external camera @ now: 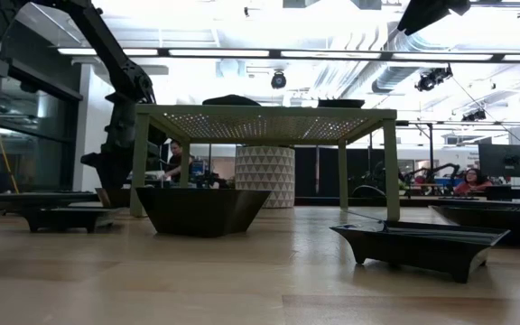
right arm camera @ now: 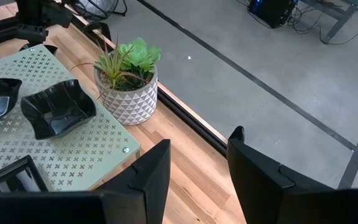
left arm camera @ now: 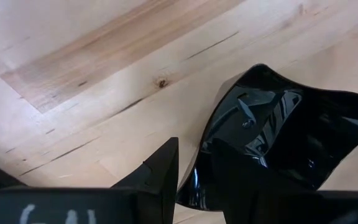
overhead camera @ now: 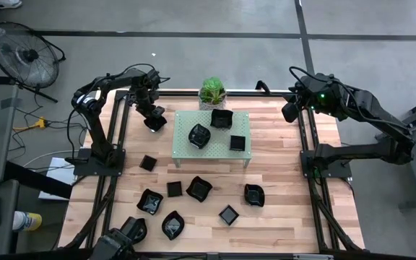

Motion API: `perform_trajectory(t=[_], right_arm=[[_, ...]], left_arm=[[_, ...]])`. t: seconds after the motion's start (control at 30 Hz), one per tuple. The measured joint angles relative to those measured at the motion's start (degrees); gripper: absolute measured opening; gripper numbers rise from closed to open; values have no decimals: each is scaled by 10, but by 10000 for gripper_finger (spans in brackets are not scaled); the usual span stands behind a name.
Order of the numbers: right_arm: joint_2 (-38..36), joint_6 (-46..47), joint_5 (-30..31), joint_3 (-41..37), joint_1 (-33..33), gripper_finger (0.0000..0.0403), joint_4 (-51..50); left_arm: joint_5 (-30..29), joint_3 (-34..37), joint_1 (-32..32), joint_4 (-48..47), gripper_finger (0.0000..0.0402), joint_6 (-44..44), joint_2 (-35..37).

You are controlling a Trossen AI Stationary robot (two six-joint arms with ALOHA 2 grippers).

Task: Pick & Place Mini shaped plates
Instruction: Stack the black distorted square plate on the other black distorted square plate on the shelf

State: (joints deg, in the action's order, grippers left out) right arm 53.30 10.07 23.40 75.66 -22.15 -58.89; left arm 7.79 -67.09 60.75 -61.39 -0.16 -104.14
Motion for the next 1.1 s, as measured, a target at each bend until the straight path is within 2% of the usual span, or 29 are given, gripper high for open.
perform_trajectory(t=[0.23,0.53,0.93,1.1], right_arm=[[0,0,0,0,0,154,0],[0,0,0,0,0,154,0],[0,0,-13,0,0,154,0],[0,0,-15,0,0,154,0]], left_arm=[[0,0,0,1,81,0,0],[4,0,0,-1,6,1,0],[3,0,0,-22,1,0,1],[-2,0,0,-28,1,-3,26]])
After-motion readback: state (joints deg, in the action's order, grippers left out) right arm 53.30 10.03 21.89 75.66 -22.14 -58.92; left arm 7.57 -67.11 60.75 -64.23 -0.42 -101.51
